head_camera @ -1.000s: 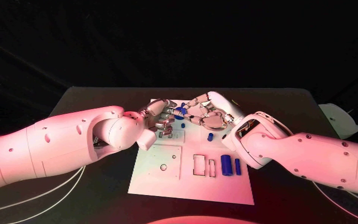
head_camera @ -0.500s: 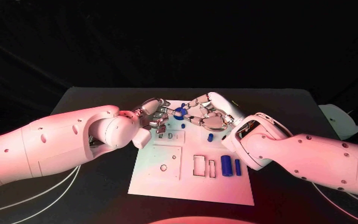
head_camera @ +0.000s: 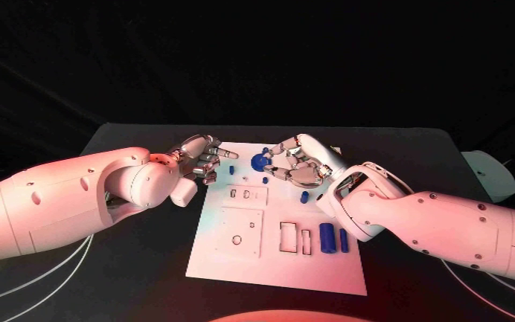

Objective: Assemble the parts on the task board

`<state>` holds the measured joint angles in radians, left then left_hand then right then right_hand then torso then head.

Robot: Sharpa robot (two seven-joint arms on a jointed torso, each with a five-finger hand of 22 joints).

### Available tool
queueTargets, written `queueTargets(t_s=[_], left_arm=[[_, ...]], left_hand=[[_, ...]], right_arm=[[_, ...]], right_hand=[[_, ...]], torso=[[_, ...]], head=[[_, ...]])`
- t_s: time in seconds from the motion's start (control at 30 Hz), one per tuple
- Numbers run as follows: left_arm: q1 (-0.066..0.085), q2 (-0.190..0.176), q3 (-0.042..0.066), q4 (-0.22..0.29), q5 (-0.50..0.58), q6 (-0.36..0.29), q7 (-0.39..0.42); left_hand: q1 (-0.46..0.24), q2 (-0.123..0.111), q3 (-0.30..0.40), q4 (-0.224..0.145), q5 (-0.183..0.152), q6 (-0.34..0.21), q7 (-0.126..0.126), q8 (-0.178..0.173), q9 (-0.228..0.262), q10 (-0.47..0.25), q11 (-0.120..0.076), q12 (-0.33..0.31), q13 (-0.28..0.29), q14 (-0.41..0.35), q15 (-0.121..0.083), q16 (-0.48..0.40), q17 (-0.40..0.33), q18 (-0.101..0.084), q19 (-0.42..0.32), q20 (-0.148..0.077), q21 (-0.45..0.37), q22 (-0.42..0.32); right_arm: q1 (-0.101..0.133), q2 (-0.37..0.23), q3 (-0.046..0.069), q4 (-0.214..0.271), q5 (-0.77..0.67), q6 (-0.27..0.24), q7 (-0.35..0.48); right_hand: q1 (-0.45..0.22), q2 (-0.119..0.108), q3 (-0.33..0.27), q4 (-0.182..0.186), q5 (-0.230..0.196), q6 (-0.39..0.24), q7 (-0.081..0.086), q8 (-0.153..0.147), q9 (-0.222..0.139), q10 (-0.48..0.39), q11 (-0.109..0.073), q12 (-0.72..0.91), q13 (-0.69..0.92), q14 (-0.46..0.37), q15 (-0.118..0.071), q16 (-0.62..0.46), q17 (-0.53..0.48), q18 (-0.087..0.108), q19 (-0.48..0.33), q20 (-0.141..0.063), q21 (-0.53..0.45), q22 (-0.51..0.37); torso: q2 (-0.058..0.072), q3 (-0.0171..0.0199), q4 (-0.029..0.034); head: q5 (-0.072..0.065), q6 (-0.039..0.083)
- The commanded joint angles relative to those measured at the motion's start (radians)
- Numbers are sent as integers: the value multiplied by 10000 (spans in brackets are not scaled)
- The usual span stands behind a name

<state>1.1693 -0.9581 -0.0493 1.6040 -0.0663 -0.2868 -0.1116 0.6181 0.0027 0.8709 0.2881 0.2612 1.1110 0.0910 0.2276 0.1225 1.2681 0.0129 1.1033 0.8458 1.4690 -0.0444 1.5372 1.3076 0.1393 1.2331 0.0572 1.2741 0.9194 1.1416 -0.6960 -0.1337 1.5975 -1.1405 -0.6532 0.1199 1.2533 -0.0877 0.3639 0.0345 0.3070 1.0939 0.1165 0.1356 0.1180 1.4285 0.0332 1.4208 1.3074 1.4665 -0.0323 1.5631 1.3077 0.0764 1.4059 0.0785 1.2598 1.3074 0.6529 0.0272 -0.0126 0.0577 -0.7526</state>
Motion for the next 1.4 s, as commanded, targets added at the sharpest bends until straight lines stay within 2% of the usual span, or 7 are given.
queueTargets(t_s=[0.03, 0.13, 0.33, 0.73, 0.9, 1.17, 1.4], left_arm=[[25, -90, 12, 115, -353, 126, 86], [29, -160, 12, 197, -454, 218, 14], [31, -229, 12, 258, -612, 272, -80], [30, -210, 10, 308, -1339, 291, -343], [30, -203, 10, 297, -1443, 254, -357], [30, -197, 10, 274, -1509, 219, -369], [30, -183, 9, 240, -2005, 233, -534]], left_hand=[[7, -135, 53, -20, -8, -76, 9, -36, 17, -75, 24, -17, 7, 798, -32, -51, 1816, -156, -7, -53, 36, 1], [8, -137, 54, -21, -8, -77, 10, -36, 17, -77, 24, -20, 4, 796, -32, -55, 1807, -157, -6, -53, 38, 3], [15, -140, 62, -24, -7, -81, 11, -39, 19, -78, 26, -20, 7, 797, -31, -53, 1811, -155, -12, -53, 33, -7], [25, -141, 74, -26, -6, -86, 13, -44, 21, -89, 28, -35, -9, 792, -29, -62, 1792, -154, -13, -51, 32, -11], [35, -141, 88, -24, -4, -94, 16, -49, 23, -87, 29, -31, 3, 792, -27, -62, 1792, -154, -14, -50, 33, -11], [46, -140, 103, -24, -3, -102, 19, -55, 25, -89, 31, -32, 7, 792, -26, -62, 1794, -154, -15, -49, 32, -13], [60, -149, 121, -20, -4, -119, 26, -68, 26, -103, 36, -51, -12, 790, -23, -66, 1786, -153, -18, -47, 30, -19]], right_arm=[[-70, 122, 2, -178, -253, 309, -165], [-113, 225, 1, -305, -339, 338, -232], [-174, 491, -2, -570, -545, 510, -460], [-391, 1108, -32, -1003, -1545, 1282, -1143], [-413, 1288, -37, -1187, -2021, 1459, -1381], [-422, 1537, -40, -1384, -2508, 1615, -1649], [-423, 1695, -41, -1496, -2842, 1782, -1916]], right_hand=[[-9, 4, -76, 5, -26, 53, 0, 34, 18, -29, 43, -5, 716, 1019, 39, 25, 2539, -77, 20, 14, -19, 1063], [-9, 4, -76, 5, -26, 53, 0, 34, 18, -29, 43, -5, 716, 1019, 39, 25, 2539, -77, 20, 14, -19, 1063], [-9, 2, -90, 5, -43, 48, 1, 33, 19, -38, 43, -13, 709, 1017, 41, 20, 2531, -73, 8, 16, -41, 1054], [-7, 2, -100, 2, -57, 47, 1, 34, 20, -53, 44, -27, 694, 1012, 43, 11, 2515, -60, -24, 18, -103, 1025], [-4, 4, -113, 0, -74, 56, -2, 42, 25, -56, 43, -27, 697, 1013, 44, 13, 2519, -60, -23, 20, -101, 1028], [-4, 4, -113, 0, -74, 56, -2, 42, 25, -56, 43, -27, 697, 1013, 44, 13, 2519, -60, -23, 20, -101, 1028], [-10, 5, -138, 4, -104, 73, -7, 55, 32, -62, 41, -30, 696, 1018, 45, 24, 2537, -65, -14, 22, -83, 1042]], torso=[[10, 1, 7], [7, 5, -11], [5, 4, -5], [10, 10, -12], [11, 5, 4], [8, 6, -17], [12, 13, -2]], head=[[24, -12], [65, -17], [73, -22], [127, -64], [130, -87], [174, -130], [194, -167]])
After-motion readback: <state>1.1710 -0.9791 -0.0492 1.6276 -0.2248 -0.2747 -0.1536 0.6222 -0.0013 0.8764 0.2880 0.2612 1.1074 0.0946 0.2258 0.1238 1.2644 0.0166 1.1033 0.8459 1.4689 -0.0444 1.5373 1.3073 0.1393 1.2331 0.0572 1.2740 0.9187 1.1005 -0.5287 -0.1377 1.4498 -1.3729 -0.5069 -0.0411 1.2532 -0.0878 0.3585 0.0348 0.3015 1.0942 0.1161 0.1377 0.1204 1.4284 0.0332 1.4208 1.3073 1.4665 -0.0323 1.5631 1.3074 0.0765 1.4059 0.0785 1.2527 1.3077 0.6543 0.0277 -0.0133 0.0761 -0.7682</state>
